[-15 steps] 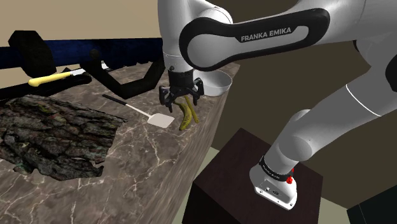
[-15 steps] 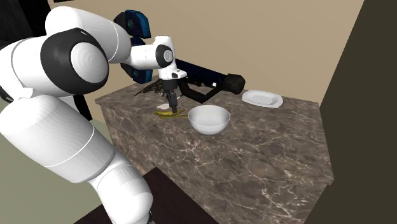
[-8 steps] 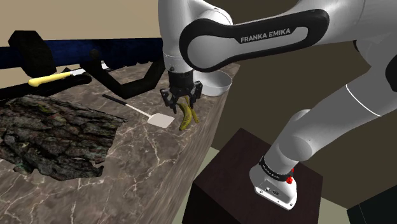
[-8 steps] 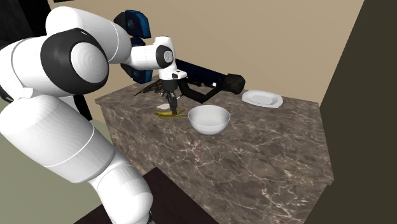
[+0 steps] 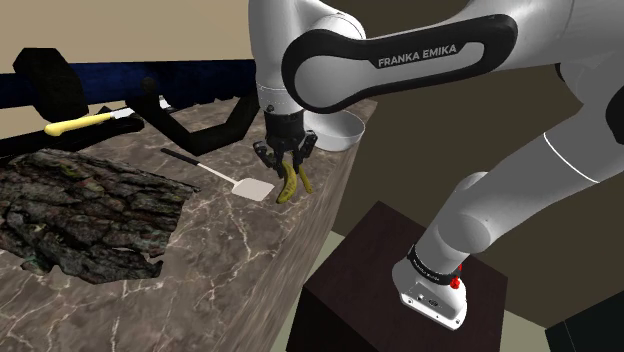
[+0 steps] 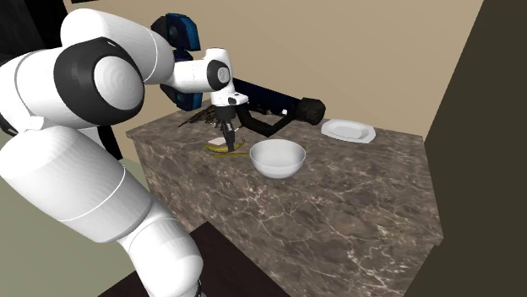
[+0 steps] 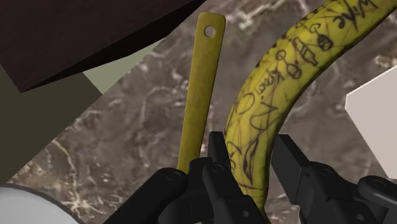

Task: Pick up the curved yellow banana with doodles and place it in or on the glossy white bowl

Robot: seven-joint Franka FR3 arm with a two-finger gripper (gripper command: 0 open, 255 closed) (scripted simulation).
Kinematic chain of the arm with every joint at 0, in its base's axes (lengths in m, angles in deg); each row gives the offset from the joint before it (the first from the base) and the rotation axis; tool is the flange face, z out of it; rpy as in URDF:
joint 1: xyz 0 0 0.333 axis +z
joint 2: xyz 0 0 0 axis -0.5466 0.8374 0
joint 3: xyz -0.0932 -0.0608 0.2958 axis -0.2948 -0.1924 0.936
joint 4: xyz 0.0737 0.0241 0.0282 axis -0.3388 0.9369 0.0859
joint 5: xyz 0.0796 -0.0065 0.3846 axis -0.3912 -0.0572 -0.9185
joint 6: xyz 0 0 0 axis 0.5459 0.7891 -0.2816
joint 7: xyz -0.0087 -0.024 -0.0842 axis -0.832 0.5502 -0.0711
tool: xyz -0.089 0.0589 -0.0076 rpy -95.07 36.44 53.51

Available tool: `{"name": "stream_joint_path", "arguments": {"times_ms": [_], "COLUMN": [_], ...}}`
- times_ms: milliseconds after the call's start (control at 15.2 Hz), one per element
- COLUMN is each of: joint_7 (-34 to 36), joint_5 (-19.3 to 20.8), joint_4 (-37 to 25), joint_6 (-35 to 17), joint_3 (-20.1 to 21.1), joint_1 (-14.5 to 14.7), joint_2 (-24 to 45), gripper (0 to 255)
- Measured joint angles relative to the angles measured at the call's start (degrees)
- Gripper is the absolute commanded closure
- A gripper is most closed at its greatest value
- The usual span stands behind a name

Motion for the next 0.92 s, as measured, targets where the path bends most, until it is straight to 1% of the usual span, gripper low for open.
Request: {"name": "stream_joint_path", "arguments": {"times_ms": [198,924], "joint_7": [-0.22,-0.92], "joint_5": [-0.02,0.17], "joint_4": [-0.66,-8.44], "joint_6": [0.84,9.12], "joint_3": [-0.19,-1.11], "joint_1": [-0.04,-0.33], "joint_2": [-0.21,-0.8], "gripper": [255,255]}}
